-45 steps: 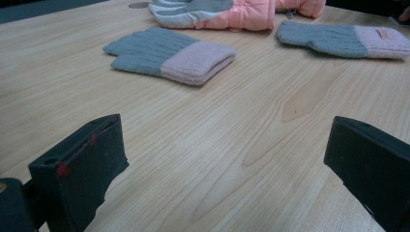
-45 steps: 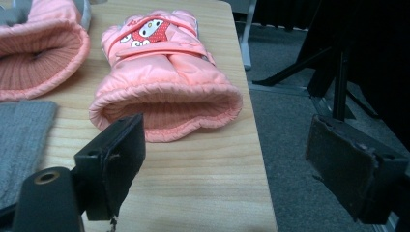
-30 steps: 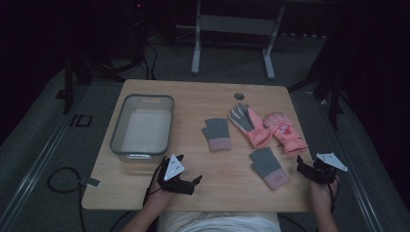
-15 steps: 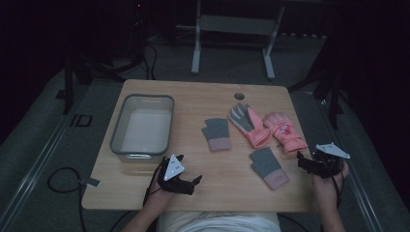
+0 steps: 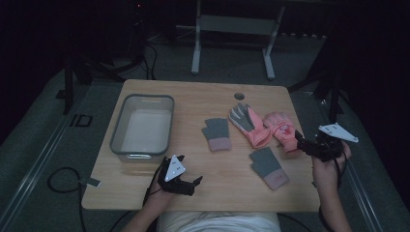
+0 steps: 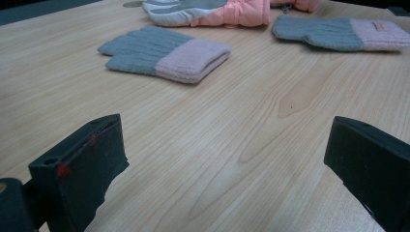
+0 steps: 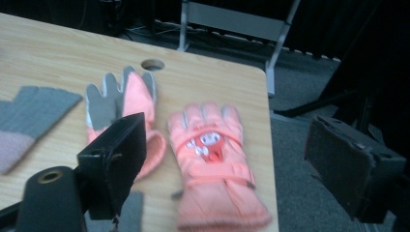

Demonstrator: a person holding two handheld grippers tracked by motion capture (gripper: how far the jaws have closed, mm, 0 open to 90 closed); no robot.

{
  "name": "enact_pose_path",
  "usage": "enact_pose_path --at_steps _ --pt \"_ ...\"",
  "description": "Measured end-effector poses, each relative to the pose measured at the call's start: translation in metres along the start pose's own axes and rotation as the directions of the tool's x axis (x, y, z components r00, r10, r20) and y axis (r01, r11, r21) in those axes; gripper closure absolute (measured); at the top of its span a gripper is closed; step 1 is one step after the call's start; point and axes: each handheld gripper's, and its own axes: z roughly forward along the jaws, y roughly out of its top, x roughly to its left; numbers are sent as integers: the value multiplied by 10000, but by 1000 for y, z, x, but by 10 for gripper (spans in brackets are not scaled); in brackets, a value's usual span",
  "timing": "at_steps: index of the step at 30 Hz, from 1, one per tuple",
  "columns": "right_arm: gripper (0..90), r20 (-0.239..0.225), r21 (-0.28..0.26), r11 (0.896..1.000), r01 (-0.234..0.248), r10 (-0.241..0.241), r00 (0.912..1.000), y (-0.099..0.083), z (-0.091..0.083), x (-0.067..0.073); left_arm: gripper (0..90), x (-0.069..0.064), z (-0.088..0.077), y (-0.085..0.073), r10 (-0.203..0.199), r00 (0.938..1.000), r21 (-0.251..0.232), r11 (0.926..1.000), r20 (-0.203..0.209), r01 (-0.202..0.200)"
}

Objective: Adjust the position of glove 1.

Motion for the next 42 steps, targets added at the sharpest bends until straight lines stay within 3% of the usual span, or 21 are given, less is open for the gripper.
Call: enact_pose_path --at_steps 6,8,13,15,17,19,23,27,29,33,34,35,42 --pt "121 -630 -314 9989 -356 335 9974 25 7 13 7 0 0 0 42 10000 26 10000 -13 -42" --pt "121 -837 -303 9972 -686 658 9943 34 12 19 7 0 0 0 30 10000 19 10000 -6 -30" --pt "112 -1452 -295 9965 -782 731 9867 46 18 30 7 0 0 0 39 10000 44 10000 5 -39" --pt "112 -2062 -480 9966 -663 551 9770 53 23 41 7 0 0 0 42 10000 33 10000 9 -42" --pt "113 -2309 -510 9968 -622 488 9717 57 26 46 7 0 0 0 58 10000 46 10000 15 -59" --pt "113 -2779 -490 9977 -476 322 9601 60 30 52 7 0 0 0 65 10000 42 10000 18 -65" --pt "137 -3080 -304 9995 50 -142 9513 65 39 66 7 0 0 0 55 10000 46 10000 12 -55" --pt "179 -3440 -359 9974 629 -715 9362 68 46 81 7 1 0 0 -6 10000 42 10000 32 6" --pt "212 -3688 -372 9953 895 -969 9244 68 50 88 7 2 0 0 -30 10000 40 10000 58 30" --pt "236 -3854 -371 9929 1129 -1185 9151 70 53 97 7 2 -1 0 -89 9999 -6 10000 110 89" --pt "272 -4091 -458 9899 1343 -1413 9015 71 58 107 7 2 0 0 -62 9999 7 10000 119 62" --pt "278 -4218 -460 9886 1436 -1495 8943 71 60 112 7 2 0 0 -44 9999 19 10000 119 44" --pt "371 -4922 -533 9823 1796 -1824 8512 70 81 142 7 0 0 0 72 9999 13 10000 86 -72"
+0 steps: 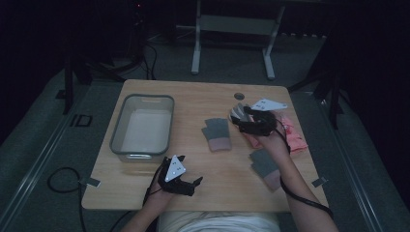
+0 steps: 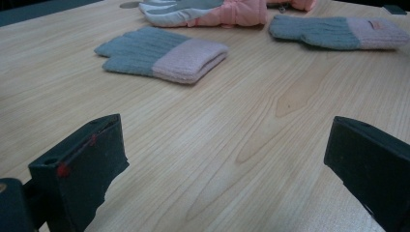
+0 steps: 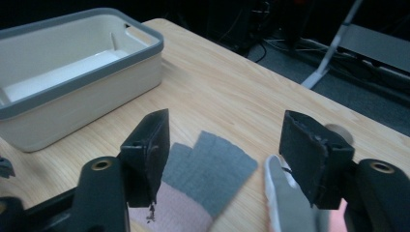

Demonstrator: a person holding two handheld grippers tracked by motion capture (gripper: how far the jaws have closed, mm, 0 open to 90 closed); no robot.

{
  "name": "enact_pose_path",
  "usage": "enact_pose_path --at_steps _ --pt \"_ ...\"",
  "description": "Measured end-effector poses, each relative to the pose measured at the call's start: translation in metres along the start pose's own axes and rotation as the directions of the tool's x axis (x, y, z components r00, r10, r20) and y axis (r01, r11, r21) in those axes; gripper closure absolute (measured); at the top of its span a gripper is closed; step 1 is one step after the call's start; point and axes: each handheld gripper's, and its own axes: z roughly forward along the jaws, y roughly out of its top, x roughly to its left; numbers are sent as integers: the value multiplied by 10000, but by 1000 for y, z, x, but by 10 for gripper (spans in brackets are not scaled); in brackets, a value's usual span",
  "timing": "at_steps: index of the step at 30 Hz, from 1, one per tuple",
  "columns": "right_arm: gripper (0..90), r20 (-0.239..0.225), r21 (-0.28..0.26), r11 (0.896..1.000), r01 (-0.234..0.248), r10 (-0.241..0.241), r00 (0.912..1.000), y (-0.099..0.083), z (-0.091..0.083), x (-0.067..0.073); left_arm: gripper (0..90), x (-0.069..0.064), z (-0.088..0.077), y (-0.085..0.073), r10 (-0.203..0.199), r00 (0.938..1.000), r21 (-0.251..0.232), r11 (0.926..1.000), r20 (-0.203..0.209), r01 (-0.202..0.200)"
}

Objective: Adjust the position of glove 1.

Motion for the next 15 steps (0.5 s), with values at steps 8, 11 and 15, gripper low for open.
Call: enact_pose_path --at_steps 8,11,15 --pt "423 -834 604 9975 375 -324 9960 -4 42 12 7 0 -1 0 8 10000 -6 10000 11 -8" --pt "437 -1073 947 9949 338 -235 9940 -8 57 15 7 0 -1 0 26 10000 10 10000 11 -26" --pt "466 -1113 1220 9920 320 -183 9936 -12 72 15 7 0 -1 0 -19 10000 -22 10000 -13 19"
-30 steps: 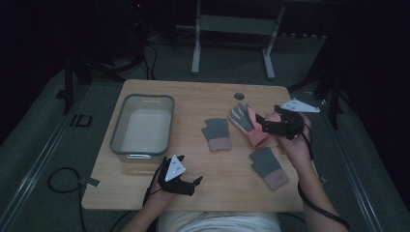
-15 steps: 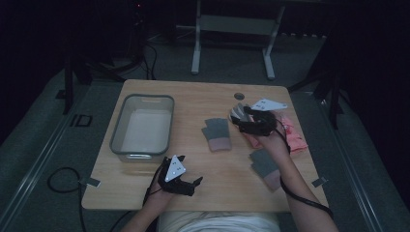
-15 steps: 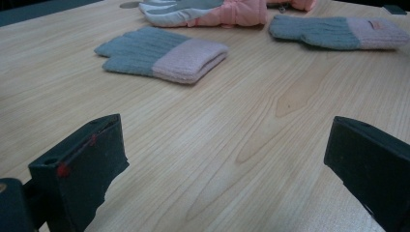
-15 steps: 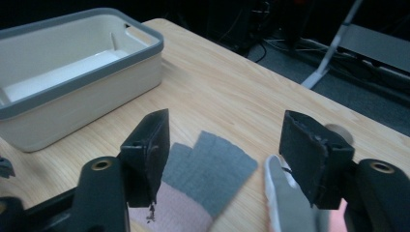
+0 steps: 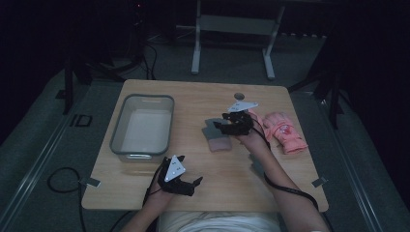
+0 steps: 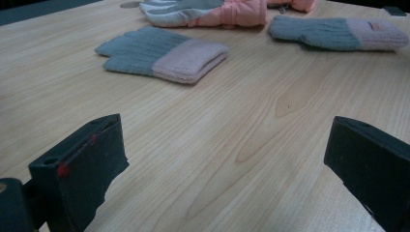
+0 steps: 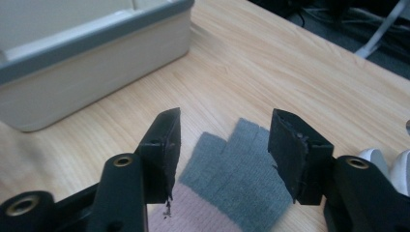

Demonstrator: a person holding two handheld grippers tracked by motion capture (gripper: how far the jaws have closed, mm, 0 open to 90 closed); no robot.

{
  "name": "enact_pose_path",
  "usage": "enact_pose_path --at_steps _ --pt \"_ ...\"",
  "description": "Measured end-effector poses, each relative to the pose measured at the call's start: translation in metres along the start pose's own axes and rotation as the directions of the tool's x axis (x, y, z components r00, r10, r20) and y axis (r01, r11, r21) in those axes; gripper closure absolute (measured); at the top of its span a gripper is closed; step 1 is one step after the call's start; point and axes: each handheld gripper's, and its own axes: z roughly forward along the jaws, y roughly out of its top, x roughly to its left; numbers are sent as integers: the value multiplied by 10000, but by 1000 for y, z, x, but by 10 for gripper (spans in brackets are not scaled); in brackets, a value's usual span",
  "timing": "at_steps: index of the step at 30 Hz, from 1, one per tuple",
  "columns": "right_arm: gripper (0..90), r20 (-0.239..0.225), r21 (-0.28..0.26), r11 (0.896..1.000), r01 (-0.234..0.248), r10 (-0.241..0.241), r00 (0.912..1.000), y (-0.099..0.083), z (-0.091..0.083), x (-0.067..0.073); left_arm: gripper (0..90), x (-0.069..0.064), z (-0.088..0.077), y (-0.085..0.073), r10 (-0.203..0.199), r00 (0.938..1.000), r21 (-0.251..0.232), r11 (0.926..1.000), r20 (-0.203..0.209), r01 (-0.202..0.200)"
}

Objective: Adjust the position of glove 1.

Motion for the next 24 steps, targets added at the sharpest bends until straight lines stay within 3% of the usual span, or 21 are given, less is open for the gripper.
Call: enact_pose_path --at_steps 5,10,15,24 --pt "501 -27 241 9992 -327 328 9995 -2 14 -6 7 0 0 0 12 10000 23 10000 43 -12" --pt "525 92 669 9976 -175 169 9998 -6 28 -9 7 1 0 0 5 10000 30 10000 75 -6" --pt "563 -150 1224 9890 -834 859 9962 -12 41 -16 7 0 0 0 31 10000 3 10000 71 -31" --pt "592 64 1820 9828 -303 296 9995 -25 61 -12 7 0 0 0 6 9999 22 10000 109 -6"
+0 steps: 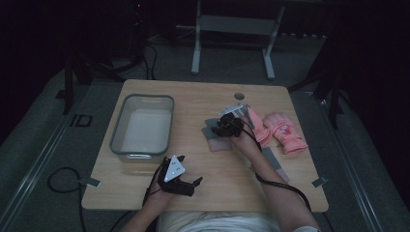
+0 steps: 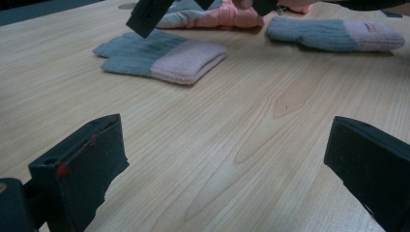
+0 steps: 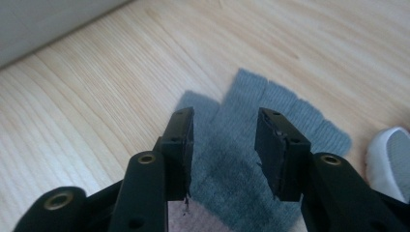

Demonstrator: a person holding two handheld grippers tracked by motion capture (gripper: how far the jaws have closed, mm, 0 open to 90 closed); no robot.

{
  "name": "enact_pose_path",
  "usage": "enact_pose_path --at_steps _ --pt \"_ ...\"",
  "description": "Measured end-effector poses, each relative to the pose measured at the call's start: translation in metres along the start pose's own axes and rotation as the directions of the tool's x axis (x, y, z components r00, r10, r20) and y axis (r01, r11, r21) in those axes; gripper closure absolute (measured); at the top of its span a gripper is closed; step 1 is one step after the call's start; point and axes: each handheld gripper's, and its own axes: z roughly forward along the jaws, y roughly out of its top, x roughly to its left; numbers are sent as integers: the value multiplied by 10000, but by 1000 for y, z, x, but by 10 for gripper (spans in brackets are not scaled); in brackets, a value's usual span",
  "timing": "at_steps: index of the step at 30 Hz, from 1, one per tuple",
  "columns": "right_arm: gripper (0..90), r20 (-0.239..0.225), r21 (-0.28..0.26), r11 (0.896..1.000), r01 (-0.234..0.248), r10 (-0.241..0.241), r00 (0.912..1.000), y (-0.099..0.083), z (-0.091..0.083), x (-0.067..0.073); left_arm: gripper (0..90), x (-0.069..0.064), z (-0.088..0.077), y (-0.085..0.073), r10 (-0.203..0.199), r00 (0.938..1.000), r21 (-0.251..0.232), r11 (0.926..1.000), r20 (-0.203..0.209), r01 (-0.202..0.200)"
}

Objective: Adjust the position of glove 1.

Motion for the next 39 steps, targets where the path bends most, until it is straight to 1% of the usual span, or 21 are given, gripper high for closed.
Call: enact_pose_path --at_steps 4,5,7,9,10,13,17,21,23,25,26,30,33,34,36,38,39 --pt "619 62 236 9996 -135 133 9999 -6 6 -3 7 1 0 0 -20 10000 -8 10000 14 20" --pt "620 100 364 9993 -121 117 9999 -8 8 -4 7 1 0 0 -39 10000 -13 10000 17 39" --pt "620 474 735 9973 -36 1 9989 -12 14 -5 7 1 0 0 -43 10000 -17 10000 16 43" --pt "625 414 664 9974 -287 259 9988 -15 16 -8 7 0 0 0 -9 10000 -27 10000 6 9" --pt "643 424 679 9972 -313 285 9987 -15 16 -8 7 0 0 0 -10 10000 -27 10000 -1 10" --pt "704 497 787 9968 -134 95 9987 -14 17 -5 7 0 0 0 -23 10000 -14 10000 -2 23" --pt "822 504 719 9962 -498 462 9977 -13 18 -6 7 0 0 0 -12 10000 -30 10000 -12 12" --pt "855 610 608 9932 -993 956 9935 -12 19 -4 7 0 0 0 -45 10000 -4 10000 -7 45" --pt "860 705 522 9917 -1178 1140 9910 -10 15 -2 7 0 0 0 -58 10000 -34 10000 1 58" --pt "860 709 362 9905 -1330 1302 9890 -6 8 1 7 0 0 0 -48 10000 -35 10000 9 48" --pt "860 611 252 9904 -1356 1339 9891 -4 3 2 7 1 0 0 -43 10000 -15 10000 21 43" --pt "861 496 -403 9854 -1652 1671 9847 6 -26 12 7 2 -1 0 -122 9999 -39 9999 26 122" --pt "861 481 -752 9859 -1497 1535 9870 12 -49 25 7 2 -1 0 -149 9999 -25 9999 15 149" --pt "861 584 -881 9851 -1479 1534 9864 13 -57 29 7 2 -1 0 -175 9998 -47 9998 7 175" --pt "861 617 -1127 9808 -1594 1670 9840 13 -72 36 7 2 -1 0 -158 9999 -31 9999 -13 158" --pt "861 898 -1379 9759 -1693 1826 9791 11 -86 43 7 1 -1 0 -153 9999 -21 9999 -40 153" --pt "861 854 -1456 9724 -1822 1958 9769 10 -93 45 7 2 -1 0 -165 9999 -17 9999 -35 165"
